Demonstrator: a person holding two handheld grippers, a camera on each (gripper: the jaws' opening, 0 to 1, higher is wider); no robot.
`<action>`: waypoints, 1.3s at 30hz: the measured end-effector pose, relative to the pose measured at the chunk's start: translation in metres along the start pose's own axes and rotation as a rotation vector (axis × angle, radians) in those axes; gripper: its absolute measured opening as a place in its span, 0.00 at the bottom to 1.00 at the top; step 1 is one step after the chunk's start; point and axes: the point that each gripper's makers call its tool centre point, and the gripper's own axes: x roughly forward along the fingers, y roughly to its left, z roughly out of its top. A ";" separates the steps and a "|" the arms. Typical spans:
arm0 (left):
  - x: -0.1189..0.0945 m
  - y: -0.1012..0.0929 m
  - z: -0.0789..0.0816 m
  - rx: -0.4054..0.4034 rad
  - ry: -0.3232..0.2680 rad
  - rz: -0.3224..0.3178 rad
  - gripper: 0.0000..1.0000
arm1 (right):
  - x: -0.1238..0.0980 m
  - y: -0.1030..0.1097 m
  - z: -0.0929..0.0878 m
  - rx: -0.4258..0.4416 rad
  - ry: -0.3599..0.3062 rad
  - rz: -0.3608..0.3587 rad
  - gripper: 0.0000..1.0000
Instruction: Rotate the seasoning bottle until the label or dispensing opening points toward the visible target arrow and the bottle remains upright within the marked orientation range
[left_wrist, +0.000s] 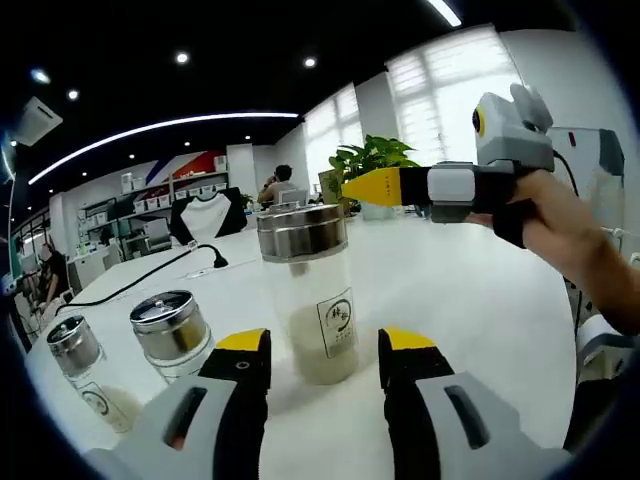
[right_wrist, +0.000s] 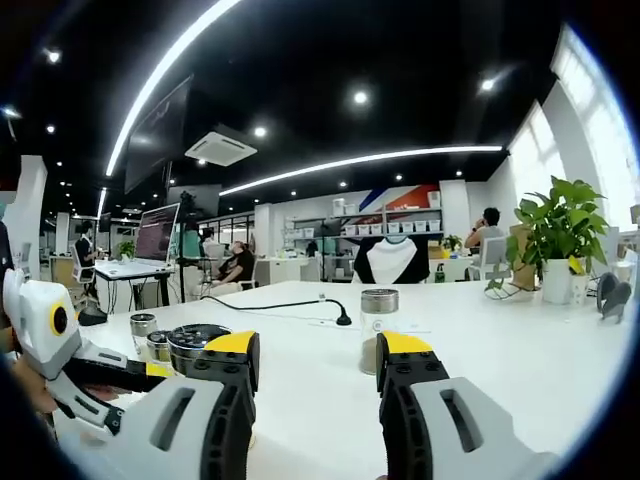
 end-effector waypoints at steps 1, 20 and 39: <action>-0.002 0.001 0.003 -0.007 -0.007 -0.002 0.46 | 0.001 0.000 0.000 0.000 0.001 0.001 0.46; -0.017 0.002 0.027 -0.002 -0.033 -0.009 0.69 | 0.018 -0.018 0.016 0.049 -0.031 0.027 0.79; -0.029 0.009 0.045 -0.005 -0.093 0.025 0.78 | 0.025 -0.029 0.004 0.040 0.022 0.014 0.91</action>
